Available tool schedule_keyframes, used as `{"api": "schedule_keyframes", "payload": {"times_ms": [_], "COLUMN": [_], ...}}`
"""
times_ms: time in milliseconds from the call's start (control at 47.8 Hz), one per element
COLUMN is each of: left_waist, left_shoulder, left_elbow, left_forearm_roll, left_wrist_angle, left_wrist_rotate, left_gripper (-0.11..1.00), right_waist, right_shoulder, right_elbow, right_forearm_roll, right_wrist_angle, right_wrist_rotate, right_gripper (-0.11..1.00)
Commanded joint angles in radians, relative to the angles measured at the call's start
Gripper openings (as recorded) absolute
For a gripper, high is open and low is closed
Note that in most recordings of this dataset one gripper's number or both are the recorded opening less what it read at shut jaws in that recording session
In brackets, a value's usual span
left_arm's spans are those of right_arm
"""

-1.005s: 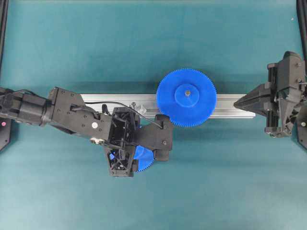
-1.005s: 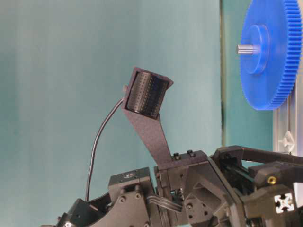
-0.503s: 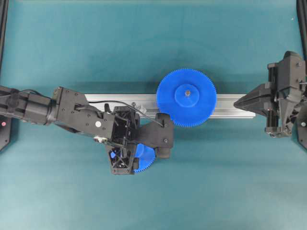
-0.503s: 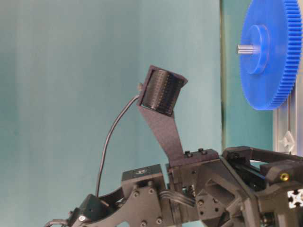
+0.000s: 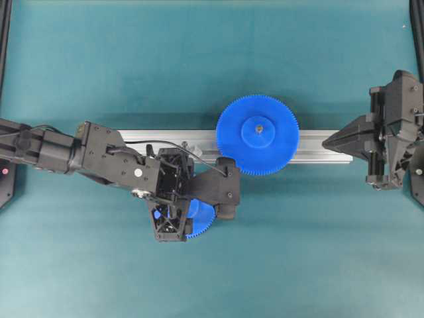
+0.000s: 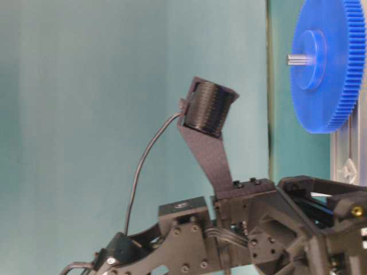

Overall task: Insert the small gear onto the shaft.
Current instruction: 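Close the left gripper on the small blue gear's hub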

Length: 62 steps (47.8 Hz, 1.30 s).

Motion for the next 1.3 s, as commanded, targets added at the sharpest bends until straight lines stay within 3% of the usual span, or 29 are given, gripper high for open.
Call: {"api": "schedule_keyframes", "payload": {"times_ms": [0, 1277], "left_waist": [-0.002, -0.003], "left_shoulder": [-0.014, -0.006], "left_elbow": [-0.009, -0.003], "left_forearm_roll": [0.002, 0.002], "left_wrist_angle": [-0.006, -0.008], "left_wrist_rotate": [-0.002, -0.015], "left_gripper": [0.92, 0.92], "right_waist": [-0.002, -0.002], "right_shoulder": [0.002, 0.002], "right_elbow": [-0.011, -0.012], "right_forearm_roll": [0.0, -0.002], "right_wrist_angle": [-0.009, -0.009], "right_wrist_rotate": [0.008, 0.008], "right_gripper": [0.06, 0.06]}}
